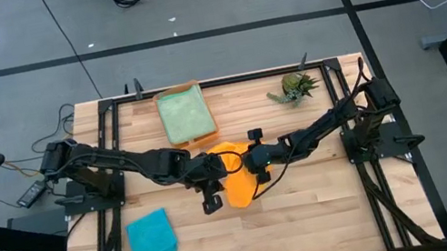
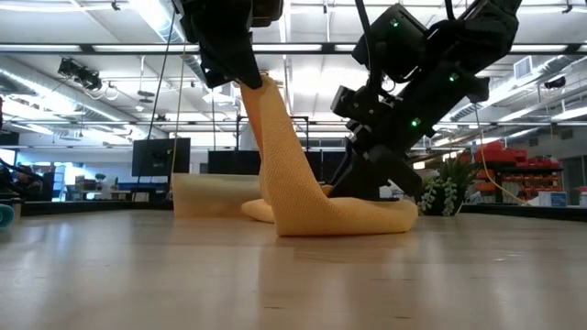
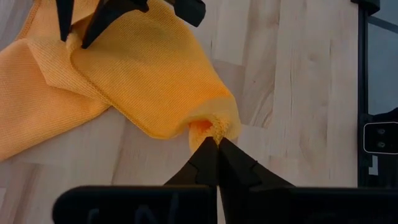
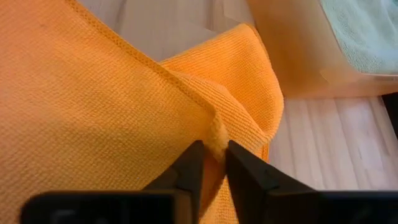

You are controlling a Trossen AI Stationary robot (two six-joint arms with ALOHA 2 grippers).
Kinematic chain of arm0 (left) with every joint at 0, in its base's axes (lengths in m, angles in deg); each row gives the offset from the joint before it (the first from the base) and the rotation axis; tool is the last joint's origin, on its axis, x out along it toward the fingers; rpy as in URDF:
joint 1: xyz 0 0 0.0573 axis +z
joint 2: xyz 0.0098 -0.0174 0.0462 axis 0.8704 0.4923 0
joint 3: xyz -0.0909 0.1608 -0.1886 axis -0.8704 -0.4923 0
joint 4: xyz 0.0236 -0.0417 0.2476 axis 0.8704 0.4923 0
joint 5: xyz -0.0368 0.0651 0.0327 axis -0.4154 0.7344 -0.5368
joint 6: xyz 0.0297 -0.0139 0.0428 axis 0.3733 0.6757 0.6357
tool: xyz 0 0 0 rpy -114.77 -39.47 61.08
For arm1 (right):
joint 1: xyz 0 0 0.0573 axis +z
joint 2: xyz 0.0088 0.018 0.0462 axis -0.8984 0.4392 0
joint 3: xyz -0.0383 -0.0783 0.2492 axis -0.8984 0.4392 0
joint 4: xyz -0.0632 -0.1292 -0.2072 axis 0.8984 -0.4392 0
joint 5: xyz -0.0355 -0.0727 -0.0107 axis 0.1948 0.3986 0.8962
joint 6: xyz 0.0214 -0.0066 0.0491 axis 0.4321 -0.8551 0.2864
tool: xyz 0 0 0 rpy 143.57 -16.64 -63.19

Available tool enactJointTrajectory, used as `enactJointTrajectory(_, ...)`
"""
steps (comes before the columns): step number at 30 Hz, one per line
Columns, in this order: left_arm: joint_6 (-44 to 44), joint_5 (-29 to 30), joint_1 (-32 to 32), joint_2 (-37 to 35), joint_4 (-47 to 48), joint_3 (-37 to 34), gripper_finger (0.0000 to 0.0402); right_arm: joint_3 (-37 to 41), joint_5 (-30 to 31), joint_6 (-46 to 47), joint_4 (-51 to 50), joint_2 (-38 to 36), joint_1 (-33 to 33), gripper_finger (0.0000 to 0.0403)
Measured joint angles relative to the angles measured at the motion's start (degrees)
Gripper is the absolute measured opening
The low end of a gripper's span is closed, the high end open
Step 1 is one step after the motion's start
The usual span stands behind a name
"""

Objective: Fold microfiber towels
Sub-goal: Fold the orange microfiber cloth

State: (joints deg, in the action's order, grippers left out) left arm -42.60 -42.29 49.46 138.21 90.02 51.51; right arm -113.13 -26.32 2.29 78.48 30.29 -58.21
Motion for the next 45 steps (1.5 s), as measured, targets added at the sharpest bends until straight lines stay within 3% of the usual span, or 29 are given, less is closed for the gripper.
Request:
enactJointTrajectory(3, 0.0, 0.0, 0.0, 0.0, 0.0, 0.0, 0.0013, -0.2, 0.6, -0.3, 0.1, 0.0, 0.0, 0.0046)
enactJointTrajectory(7, 0.0, 0.0, 0.0, 0.0, 0.0, 0.0, 0.0032, -3.2, 3.6, -0.4, -1.4, 0.0, 0.5, 0.0039)
enactJointTrajectory(12, 0.0, 0.0, 0.0, 0.0, 1.1, 0.0, 0.0014, -11.8, 5.0, 7.0, -19.1, -2.8, 0.8, 0.0039)
enactJointTrajectory(18, -0.4, -0.1, 0.0, -0.7, 7.6, 0.0, 0.0016, -19.0, -3.8, 19.6, -45.9, -14.6, 0.8, 0.0038)
enactJointTrajectory(23, -0.8, 0.0, -0.1, -4.8, 10.2, 0.0, 0.0007, -18.4, -9.9, 28.4, -56.3, -30.8, 1.2, 0.0038)
enactJointTrajectory(27, -1.6, 2.4, 0.2, -9.3, 10.1, 0.0, 0.0013, -16.5, -10.4, 30.8, -57.1, -44.4, 2.7, 0.0038)
enactJointTrajectory(30, -1.2, 9.0, 1.5, -12.7, 9.1, 0.1, 0.0009, -16.0, -6.0, 27.6, -55.7, -51.4, 2.8, 0.0038)
enactJointTrajectory(33, 1.2, 15.3, 4.5, -15.7, 8.6, 2.3, 0.0007, -16.1, 0.8, 19.6, -51.2, -55.7, 1.0, 0.0038)
enactJointTrajectory(37, 7.4, 17.2, 8.9, -17.7, 8.2, 9.2, 0.0006, -17.9, 1.7, 10.4, -44.3, -57.8, -3.0, 0.0038)
enactJointTrajectory(41, 8.4, 14.1, 12.0, -17.2, 12.7, 15.8, 0.0008, -18.9, -5.2, 18.9, -46.6, -55.7, -6.9, 0.0038)
enactJointTrajectory(45, 4.9, 12.2, 12.6, -16.2, 17.4, 17.4, 0.001, -12.2, -15.6, 31.0, -46.9, -49.8, -5.7, 0.0038)
